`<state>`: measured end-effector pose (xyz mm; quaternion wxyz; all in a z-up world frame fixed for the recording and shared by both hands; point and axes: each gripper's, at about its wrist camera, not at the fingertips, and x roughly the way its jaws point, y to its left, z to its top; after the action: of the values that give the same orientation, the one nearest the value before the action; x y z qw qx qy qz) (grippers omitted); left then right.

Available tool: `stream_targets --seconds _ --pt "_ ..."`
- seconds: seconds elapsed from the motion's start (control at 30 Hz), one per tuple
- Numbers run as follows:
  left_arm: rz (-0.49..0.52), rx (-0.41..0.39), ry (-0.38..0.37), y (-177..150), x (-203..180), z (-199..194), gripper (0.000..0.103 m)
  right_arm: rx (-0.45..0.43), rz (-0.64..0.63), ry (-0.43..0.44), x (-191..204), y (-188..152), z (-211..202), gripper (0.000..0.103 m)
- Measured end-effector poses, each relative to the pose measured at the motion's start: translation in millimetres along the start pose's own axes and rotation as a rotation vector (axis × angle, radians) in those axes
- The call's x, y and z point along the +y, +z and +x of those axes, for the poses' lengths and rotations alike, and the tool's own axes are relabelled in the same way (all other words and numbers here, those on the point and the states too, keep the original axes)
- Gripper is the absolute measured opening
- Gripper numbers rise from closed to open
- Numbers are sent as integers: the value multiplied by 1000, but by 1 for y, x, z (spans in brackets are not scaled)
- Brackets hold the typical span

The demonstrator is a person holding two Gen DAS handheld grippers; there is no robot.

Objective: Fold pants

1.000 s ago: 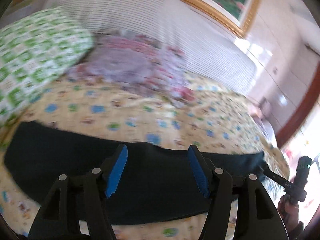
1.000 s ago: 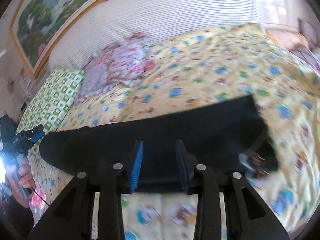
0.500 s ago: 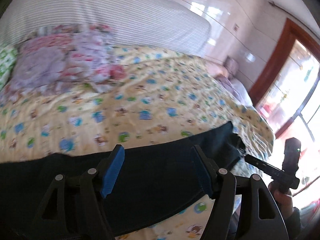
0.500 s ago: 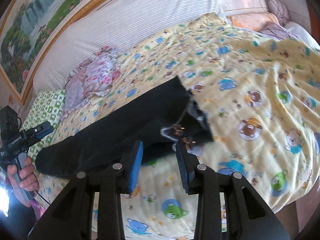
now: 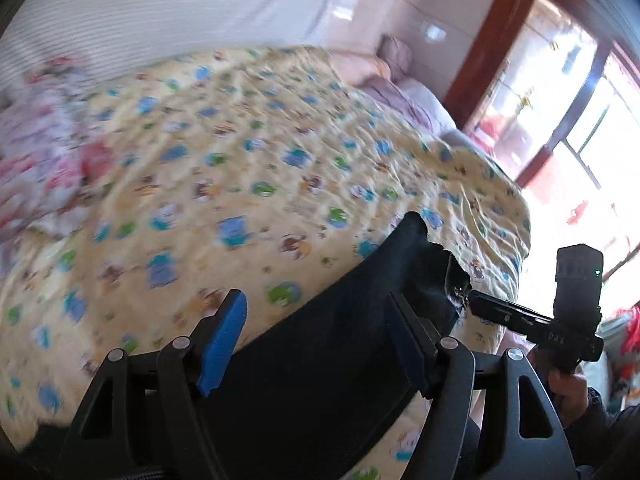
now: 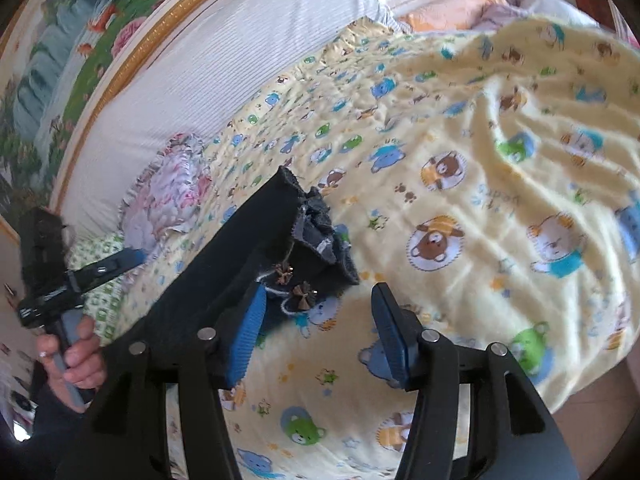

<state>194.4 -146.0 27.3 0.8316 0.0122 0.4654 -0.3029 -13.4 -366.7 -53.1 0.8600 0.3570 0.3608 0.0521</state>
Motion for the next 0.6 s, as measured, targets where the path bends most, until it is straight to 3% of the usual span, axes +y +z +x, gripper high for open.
stream_targets --seconds 0.2,0.3,0.5,0.57,0.6 --pt "81 135 -85 30 -12 58 72 -28 60 34 -3 -1 4 56" --pt "75 208 -125 42 -12 86 72 -37 66 55 1 -1 6 56" --pt "133 309 -197 44 -29 121 70 -54 72 77 2 3 18 56" --pt "160 314 -192 43 -36 127 70 -65 63 64 3 3 20 48" --pt "171 312 -190 43 -40 129 68 -67 58 60 2 3 21 38"
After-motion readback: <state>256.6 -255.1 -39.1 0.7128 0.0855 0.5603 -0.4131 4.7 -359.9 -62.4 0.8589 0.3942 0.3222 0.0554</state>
